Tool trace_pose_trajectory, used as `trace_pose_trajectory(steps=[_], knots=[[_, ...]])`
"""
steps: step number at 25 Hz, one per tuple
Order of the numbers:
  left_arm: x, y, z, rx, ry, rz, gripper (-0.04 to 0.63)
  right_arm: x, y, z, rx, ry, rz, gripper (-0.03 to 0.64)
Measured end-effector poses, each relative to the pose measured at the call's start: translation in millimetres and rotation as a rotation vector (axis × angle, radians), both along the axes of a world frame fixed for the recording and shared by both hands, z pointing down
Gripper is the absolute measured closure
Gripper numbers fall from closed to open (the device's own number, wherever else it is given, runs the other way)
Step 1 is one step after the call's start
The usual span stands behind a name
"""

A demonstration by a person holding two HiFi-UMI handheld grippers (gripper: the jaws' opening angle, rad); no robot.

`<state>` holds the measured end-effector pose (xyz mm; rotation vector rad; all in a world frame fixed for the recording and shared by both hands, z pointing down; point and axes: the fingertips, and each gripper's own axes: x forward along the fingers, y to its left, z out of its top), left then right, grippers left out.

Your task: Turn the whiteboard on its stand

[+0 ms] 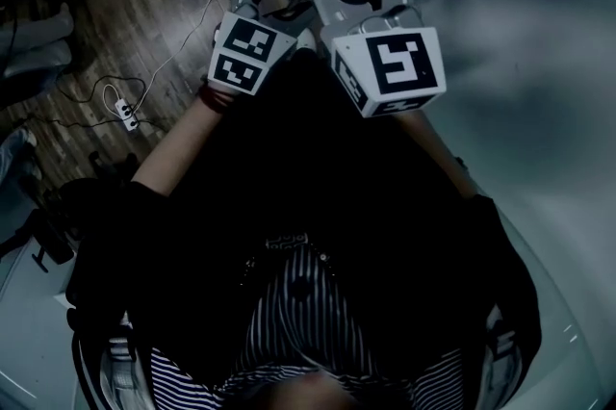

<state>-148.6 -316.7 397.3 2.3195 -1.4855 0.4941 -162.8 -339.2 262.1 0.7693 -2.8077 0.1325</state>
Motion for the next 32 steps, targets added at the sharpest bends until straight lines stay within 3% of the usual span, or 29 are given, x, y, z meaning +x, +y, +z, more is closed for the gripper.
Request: trace_pose_trajectory(steps=[5, 12, 18, 25, 28, 29, 32], knots=[[-8.5, -20.3, 0.9, -0.032, -0.064, -0.004, 0.247, -14.1, -16.7, -0.1, -0.010, 0.023, -0.038, 0.440], [-25.1, -37.4, -10.2, -0.077, -0.048, 0.005, 0.222, -40.2, -31.8, -12.1, -0.030, 0.045, -0.071, 0.437], [-35.3, -56.1, -21.4, -0.089, -0.093, 0.038, 0.185, -63.6, -41.3, -28.5, -0.003, 0.093, -0.090, 0.436], [-74.5, -102.5, -36.2, -0.096, -0.088, 0.037, 0.181, -125.5, -82.9, -51.9, 0.019, 0.171, -0.115, 0.437], [-84.1, -118.4, -47.2, -0.072, -0.083, 0.000, 0.181, -127.5, -91.1, -61.3, 0.039, 0.166, -0.084, 0.470], [-85.1, -120.8, -47.9, -0.067, -0.084, -0.009, 0.181, -125.9, -93.0, -62.4, 0.041, 0.157, -0.076, 0.515], [-84.0, -120.9, -42.8, -0.057, -0.102, -0.018, 0.186, -120.2, -93.2, -59.6, 0.034, 0.125, -0.068, 0.515]])
